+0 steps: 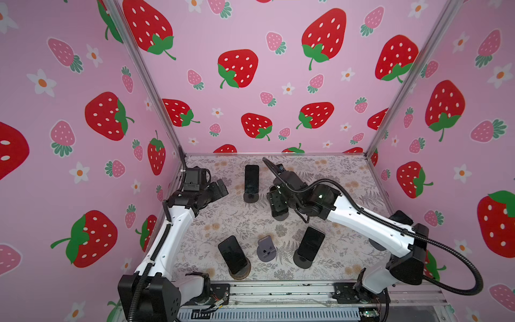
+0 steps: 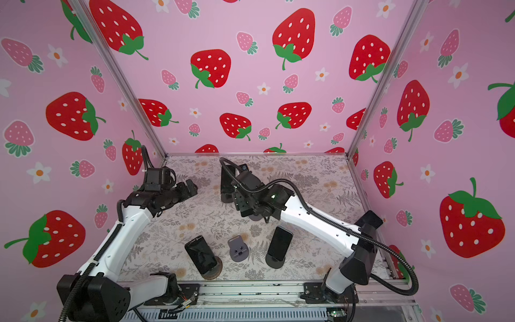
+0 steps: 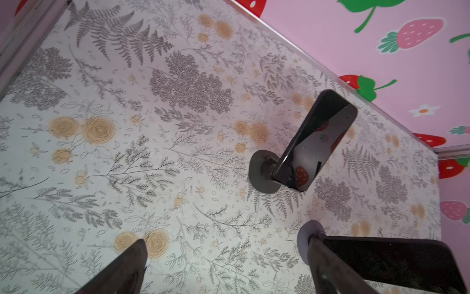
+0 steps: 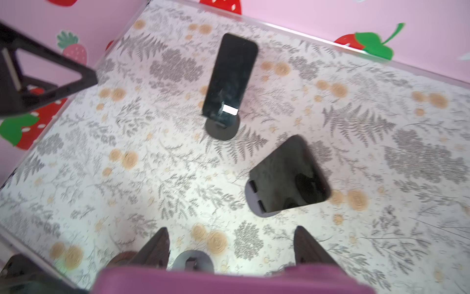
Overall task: Remove the phone from the phone stand
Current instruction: Remove the phone from the phone stand, then place the phone to the middle-right of the table.
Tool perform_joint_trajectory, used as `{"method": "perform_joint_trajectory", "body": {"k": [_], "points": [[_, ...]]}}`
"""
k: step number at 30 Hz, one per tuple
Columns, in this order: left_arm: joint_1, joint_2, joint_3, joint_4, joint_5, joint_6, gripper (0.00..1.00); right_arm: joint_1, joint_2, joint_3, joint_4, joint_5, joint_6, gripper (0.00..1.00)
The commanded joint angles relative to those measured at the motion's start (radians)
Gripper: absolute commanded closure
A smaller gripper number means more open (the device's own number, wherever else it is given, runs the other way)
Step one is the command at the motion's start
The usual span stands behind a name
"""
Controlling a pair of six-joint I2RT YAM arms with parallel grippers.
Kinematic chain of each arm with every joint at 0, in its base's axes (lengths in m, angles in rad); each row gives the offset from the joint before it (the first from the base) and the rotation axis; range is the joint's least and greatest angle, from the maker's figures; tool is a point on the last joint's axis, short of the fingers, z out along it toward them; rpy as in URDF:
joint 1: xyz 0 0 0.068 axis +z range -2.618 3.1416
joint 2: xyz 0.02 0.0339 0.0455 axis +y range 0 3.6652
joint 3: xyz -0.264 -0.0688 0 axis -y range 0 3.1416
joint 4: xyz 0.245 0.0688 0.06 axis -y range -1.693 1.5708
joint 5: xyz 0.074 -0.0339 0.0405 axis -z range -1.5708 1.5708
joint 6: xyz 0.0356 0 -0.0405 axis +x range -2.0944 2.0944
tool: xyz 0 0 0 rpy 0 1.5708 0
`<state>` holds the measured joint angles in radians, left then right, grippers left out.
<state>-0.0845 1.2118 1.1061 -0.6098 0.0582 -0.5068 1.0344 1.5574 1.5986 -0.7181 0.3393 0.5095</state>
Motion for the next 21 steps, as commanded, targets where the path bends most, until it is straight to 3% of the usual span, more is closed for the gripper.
{"method": "perform_joint_trajectory", "body": {"k": [1,11,21], "points": [[-0.041,0.015,0.033,0.058,-0.06,-0.021,0.0,-0.098,-0.042,-0.008,0.018,-0.014,-0.079,0.33],[-0.072,0.058,0.036,0.082,-0.109,-0.01,0.0,-0.423,-0.063,-0.085,0.013,-0.141,-0.122,0.33],[-0.105,-0.028,0.055,-0.085,-0.035,0.045,0.01,-0.616,-0.023,-0.234,0.093,-0.213,-0.149,0.33]]}}
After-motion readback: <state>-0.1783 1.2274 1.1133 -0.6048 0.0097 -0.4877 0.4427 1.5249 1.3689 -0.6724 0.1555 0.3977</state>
